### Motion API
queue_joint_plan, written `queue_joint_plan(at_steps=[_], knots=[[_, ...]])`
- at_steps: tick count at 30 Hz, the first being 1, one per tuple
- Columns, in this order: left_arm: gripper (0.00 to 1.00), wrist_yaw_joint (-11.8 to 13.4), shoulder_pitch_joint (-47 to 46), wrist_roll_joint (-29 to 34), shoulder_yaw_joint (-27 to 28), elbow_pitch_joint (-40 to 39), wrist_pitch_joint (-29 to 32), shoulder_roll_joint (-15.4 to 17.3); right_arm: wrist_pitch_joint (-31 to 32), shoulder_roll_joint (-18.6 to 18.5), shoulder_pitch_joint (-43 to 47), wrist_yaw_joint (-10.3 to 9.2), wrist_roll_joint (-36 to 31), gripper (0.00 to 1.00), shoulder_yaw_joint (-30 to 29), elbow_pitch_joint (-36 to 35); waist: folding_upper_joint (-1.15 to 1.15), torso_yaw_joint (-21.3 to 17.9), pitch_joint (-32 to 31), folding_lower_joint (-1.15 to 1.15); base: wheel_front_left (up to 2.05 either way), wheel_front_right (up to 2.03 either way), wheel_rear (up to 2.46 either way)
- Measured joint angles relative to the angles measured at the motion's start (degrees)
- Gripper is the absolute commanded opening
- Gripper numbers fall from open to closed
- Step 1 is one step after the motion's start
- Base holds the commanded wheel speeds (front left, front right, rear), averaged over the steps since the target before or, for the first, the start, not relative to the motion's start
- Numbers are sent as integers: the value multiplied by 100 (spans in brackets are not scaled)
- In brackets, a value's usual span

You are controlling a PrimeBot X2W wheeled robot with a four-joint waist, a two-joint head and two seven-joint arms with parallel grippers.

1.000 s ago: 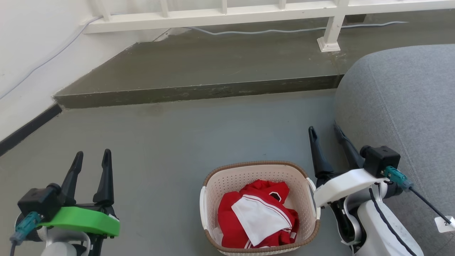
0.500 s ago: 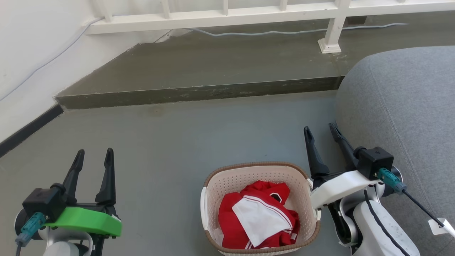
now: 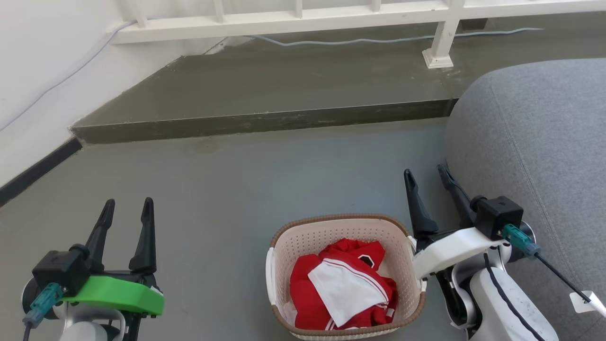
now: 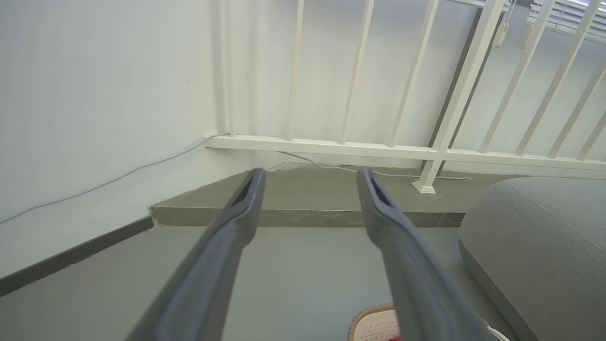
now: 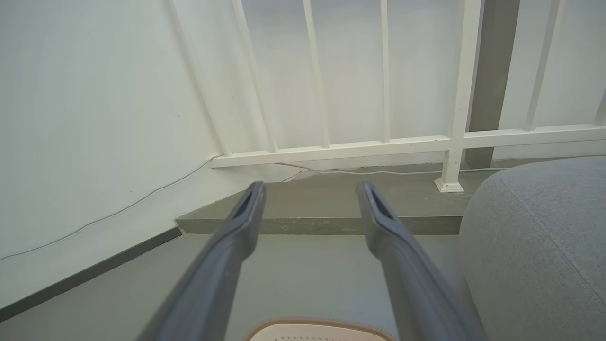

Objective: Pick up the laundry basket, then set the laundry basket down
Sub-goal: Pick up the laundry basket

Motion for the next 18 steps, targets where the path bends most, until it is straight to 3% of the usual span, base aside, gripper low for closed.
queue_joint_plan(at_steps=[18], knots=[[100,-1,-198,-436,-292,-230,0,281,0,9,-1,-168,1,100,-63,-19,0,-163,792,0,0,0,0]])
